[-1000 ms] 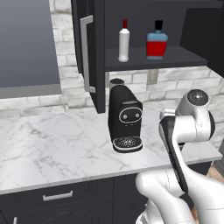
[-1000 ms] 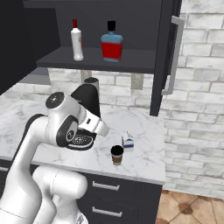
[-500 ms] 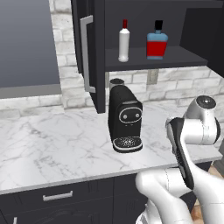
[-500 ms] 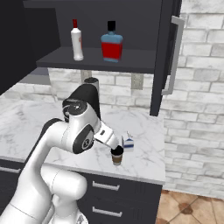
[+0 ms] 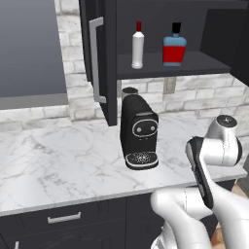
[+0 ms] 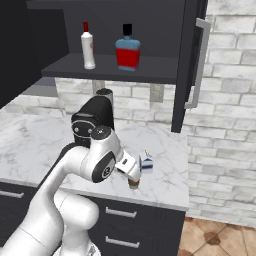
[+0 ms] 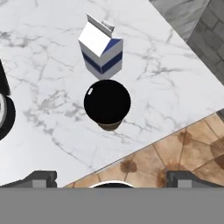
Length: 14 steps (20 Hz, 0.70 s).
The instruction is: Sort all alcoholic drinks to one cabinet, and non-alcoholic drinks to the other.
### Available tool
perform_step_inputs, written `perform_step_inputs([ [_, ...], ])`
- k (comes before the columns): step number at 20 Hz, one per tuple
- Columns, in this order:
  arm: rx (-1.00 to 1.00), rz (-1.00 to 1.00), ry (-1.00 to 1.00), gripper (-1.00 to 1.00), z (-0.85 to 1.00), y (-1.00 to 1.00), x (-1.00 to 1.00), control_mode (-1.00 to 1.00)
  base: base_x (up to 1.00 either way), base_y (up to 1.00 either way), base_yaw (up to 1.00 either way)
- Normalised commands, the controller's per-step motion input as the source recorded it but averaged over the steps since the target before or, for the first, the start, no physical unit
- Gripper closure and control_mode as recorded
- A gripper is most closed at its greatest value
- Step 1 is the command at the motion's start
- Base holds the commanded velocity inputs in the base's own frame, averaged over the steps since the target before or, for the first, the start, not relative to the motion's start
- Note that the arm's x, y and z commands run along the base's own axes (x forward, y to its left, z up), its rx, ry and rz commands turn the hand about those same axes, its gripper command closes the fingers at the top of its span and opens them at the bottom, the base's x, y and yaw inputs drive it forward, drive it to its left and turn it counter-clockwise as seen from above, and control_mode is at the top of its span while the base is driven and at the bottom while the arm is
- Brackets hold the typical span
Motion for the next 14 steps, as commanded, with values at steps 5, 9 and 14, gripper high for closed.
perform_step_inputs([
  [5,0.0,0.0,0.0,-1.0,-0.29,-0.2,0.19,-1.0,0.0,0.0,0.0],
  [9,0.0,0.0,0.0,-1.0,-0.21,-0.02,0.28,-1.0,0.0,0.0,0.0],
  [14,0.0,0.0,0.0,-1.0,-0.13,0.0,0.25,-1.0,0.0,0.0,0.0],
])
